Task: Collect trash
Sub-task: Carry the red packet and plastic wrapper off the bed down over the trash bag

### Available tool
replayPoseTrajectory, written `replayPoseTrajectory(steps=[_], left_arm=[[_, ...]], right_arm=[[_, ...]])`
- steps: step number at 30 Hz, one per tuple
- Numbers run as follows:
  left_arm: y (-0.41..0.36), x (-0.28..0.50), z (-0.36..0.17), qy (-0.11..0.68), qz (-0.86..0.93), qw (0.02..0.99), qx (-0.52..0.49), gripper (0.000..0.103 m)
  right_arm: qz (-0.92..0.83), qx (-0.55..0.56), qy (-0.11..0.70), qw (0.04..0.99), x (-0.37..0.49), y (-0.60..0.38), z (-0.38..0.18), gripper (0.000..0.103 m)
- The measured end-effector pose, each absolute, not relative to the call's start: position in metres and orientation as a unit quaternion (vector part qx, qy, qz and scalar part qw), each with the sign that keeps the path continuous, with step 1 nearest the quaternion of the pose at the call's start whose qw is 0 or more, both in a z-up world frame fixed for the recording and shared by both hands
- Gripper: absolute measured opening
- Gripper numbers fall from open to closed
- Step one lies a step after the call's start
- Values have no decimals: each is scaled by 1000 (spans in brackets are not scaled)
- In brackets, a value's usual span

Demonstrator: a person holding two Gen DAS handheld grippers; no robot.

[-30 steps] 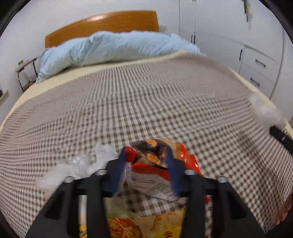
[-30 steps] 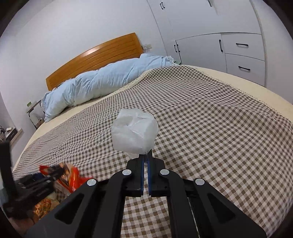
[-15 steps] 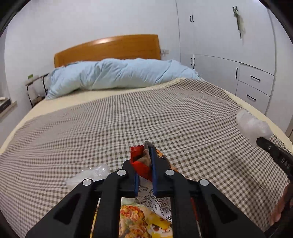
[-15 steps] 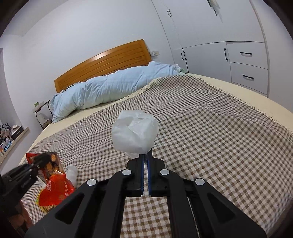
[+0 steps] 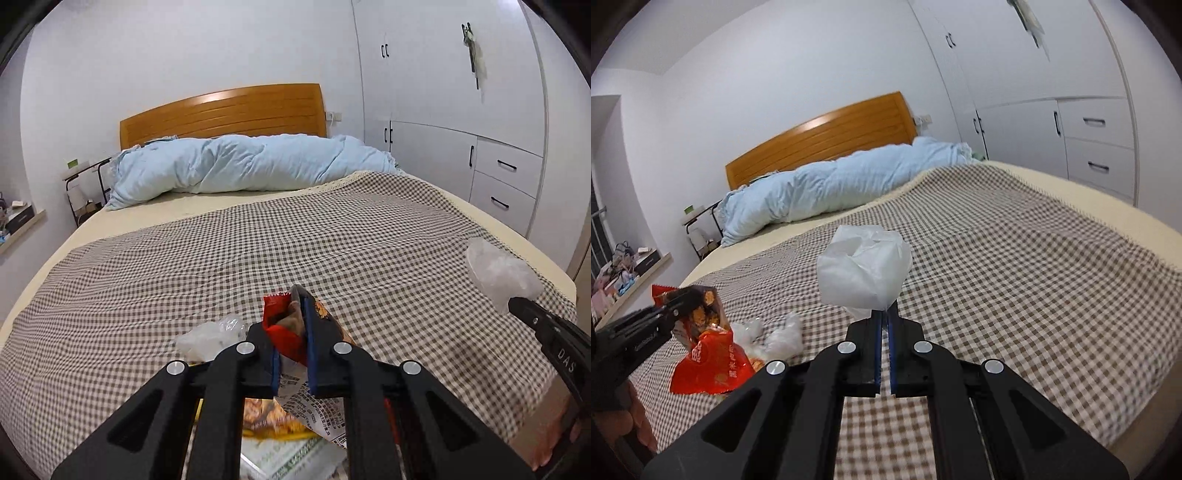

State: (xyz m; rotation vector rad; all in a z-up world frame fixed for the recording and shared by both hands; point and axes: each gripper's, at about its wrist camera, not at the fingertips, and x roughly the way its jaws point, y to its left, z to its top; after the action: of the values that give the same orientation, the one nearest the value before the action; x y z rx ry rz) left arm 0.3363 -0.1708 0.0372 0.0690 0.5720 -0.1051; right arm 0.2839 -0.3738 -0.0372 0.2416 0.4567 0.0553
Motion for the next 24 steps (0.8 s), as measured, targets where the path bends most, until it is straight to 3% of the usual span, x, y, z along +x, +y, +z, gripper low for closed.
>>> replayPoseTrajectory(steps=[24], left_arm=[[-127,227,75,252,-57,966,-14,8]], right_arm=[[66,90,201,973,200,-352,-18,3]])
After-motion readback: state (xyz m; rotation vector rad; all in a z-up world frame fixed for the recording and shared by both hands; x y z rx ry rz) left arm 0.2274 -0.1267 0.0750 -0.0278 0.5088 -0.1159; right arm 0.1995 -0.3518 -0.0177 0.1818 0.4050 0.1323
